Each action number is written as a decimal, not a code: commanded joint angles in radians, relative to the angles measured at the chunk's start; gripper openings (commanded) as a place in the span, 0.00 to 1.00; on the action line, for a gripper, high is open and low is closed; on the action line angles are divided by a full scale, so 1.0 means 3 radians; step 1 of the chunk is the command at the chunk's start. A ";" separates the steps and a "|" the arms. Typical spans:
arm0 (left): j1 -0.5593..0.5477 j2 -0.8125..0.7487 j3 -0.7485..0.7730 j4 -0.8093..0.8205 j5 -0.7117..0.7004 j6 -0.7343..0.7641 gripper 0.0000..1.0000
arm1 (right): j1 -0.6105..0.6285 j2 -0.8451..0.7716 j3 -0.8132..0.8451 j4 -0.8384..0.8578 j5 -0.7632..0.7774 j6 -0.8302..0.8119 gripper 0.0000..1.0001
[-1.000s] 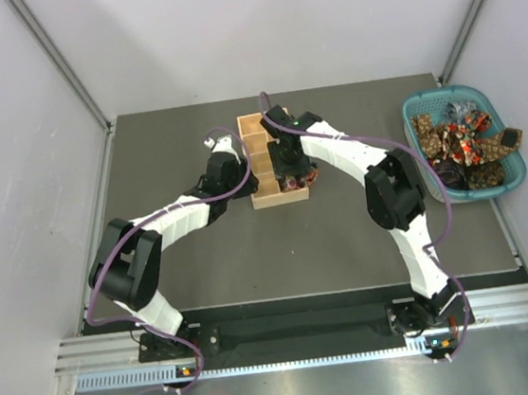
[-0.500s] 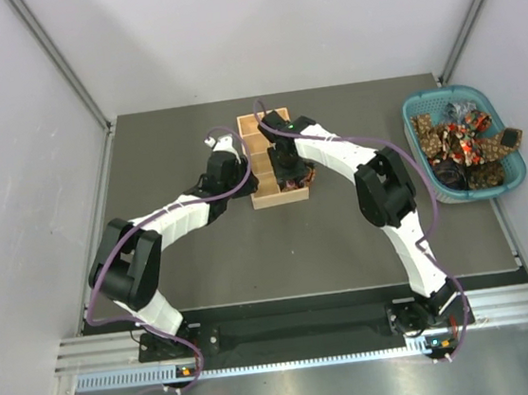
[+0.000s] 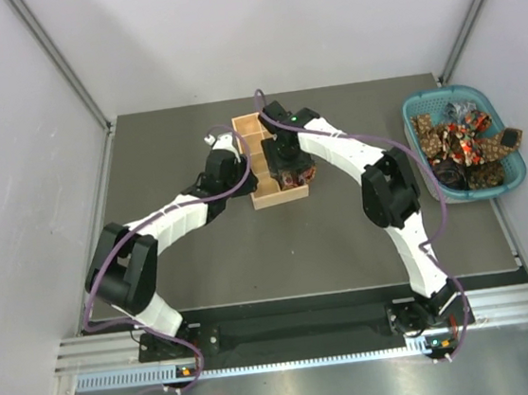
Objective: Roll the ties
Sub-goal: Place the rolled tie into the container
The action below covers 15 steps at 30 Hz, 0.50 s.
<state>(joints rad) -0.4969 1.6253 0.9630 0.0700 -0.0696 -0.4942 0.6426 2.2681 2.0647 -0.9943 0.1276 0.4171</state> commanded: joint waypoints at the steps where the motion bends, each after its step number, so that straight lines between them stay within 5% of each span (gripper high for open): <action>1: -0.0011 -0.0217 0.0134 -0.0039 -0.0054 0.0072 0.43 | -0.0020 -0.0467 0.0261 0.0042 0.0055 -0.0046 0.68; 9: -0.0021 -0.0299 0.0098 -0.0060 0.0063 0.0093 0.44 | -0.0127 -0.0800 -0.0112 0.0164 0.0132 -0.0112 0.72; 15: -0.0072 -0.0386 0.0016 -0.0054 0.0053 0.0124 0.44 | -0.0337 -0.1219 -0.0873 0.0593 -0.0199 -0.0133 0.93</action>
<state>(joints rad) -0.5091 1.5726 0.9649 0.0368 -0.0605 -0.4721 0.5819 1.9743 1.8835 -0.9066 0.1215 0.3878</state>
